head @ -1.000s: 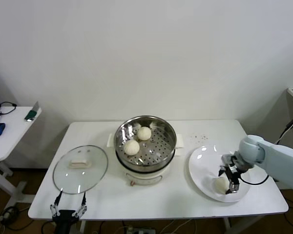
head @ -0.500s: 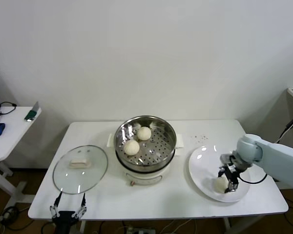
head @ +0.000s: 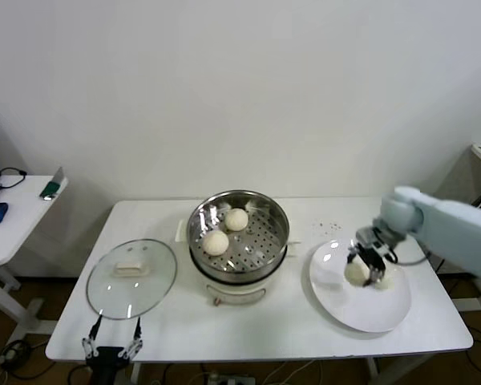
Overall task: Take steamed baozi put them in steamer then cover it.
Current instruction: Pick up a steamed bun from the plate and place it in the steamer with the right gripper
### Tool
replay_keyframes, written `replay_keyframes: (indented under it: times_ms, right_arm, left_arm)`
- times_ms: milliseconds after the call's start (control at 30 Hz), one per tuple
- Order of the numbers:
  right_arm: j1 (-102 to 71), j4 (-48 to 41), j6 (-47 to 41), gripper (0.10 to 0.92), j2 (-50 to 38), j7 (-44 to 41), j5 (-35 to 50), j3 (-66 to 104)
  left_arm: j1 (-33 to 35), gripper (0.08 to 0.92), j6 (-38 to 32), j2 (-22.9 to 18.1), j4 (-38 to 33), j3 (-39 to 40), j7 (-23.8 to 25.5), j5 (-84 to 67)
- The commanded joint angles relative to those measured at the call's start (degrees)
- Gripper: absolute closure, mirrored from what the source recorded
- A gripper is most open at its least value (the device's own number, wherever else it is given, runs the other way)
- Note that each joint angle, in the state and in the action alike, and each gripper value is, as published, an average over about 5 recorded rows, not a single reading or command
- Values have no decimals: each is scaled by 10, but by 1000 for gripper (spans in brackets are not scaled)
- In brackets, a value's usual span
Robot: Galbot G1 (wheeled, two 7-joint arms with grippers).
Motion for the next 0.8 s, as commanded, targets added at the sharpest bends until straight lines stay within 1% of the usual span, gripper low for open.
replay_keyframes:
  times_ms: [33,167,267,567,800]
  right_arm:
    - [212,3,189,319,99,-30,-20,-82]
    - [238,4,256,321,148,-33,-46,-67]
    - [236,3,284,318,191,-33,-75,-38]
    - [146,-14,293,313,329,-31,-147,30]
    - [82,-20,292,313,379,-34,-159,25]
  left_arm:
    - [0,177,7,-4,-6,3,1,12]
    - [-1,177,10,-6,-7,4,2,16]
    - [-1,177,11,-7,-5,4,2,17]
    - [-4,177,14,-12,-6,5,1,13]
    - [-1,177,13,-8,-8,0,1,6]
